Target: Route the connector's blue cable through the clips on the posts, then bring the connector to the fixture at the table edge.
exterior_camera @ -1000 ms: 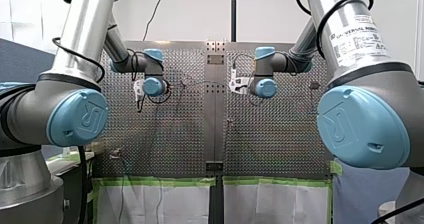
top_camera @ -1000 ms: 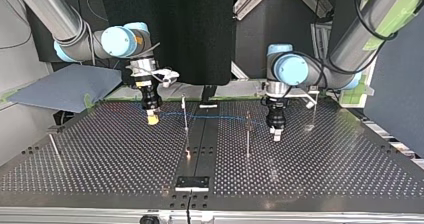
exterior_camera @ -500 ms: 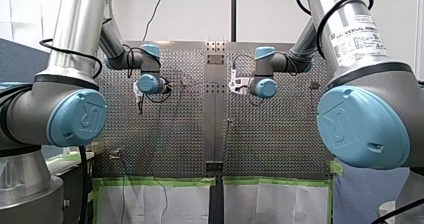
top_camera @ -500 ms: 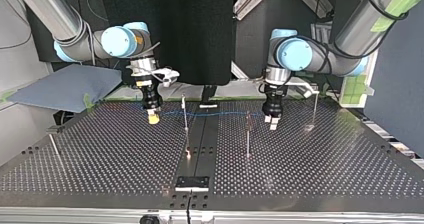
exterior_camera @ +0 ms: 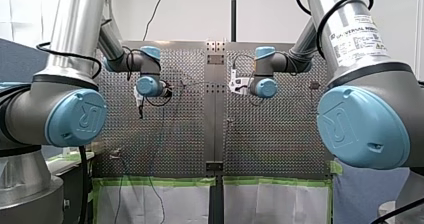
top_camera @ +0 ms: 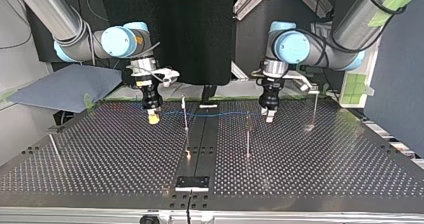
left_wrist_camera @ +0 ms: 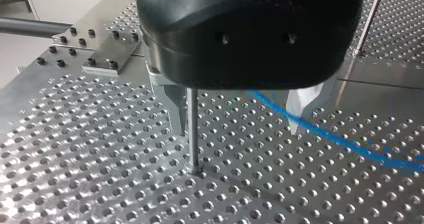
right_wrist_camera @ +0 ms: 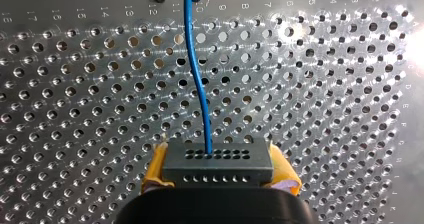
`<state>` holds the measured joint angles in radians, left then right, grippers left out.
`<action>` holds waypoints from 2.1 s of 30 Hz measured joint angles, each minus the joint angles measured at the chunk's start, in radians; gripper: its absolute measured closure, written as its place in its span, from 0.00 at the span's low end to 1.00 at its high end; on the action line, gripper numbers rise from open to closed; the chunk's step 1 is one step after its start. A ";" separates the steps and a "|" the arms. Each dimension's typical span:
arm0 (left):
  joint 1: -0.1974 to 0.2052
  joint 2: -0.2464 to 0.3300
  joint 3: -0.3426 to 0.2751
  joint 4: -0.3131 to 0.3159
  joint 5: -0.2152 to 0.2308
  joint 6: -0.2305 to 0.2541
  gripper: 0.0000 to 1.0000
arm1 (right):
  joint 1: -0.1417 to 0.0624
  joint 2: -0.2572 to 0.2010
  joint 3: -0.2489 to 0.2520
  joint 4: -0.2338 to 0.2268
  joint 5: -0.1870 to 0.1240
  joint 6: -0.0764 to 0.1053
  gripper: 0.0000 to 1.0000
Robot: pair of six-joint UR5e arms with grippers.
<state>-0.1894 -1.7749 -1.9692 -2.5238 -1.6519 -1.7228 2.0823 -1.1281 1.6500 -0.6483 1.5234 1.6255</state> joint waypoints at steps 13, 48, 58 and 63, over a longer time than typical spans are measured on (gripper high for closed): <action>-0.019 0.102 -0.096 0.052 0.049 -0.071 0.00 | 0.000 0.000 0.000 0.000 0.000 0.001 1.00; -0.082 0.117 -0.080 -0.017 -0.031 0.013 0.00 | 0.000 0.001 0.000 -0.001 -0.002 0.005 1.00; -0.088 0.116 -0.080 -0.020 -0.038 0.014 0.00 | 0.000 0.001 0.000 0.003 -0.005 0.005 1.00; -0.088 0.116 -0.080 -0.021 -0.048 0.014 0.00 | 0.000 0.001 0.000 0.004 -0.005 0.005 1.00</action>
<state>-0.2774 -1.6587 -2.0492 -2.5446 -1.6994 -1.7088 2.0822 -1.1270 1.6500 -0.6445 1.5188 1.6308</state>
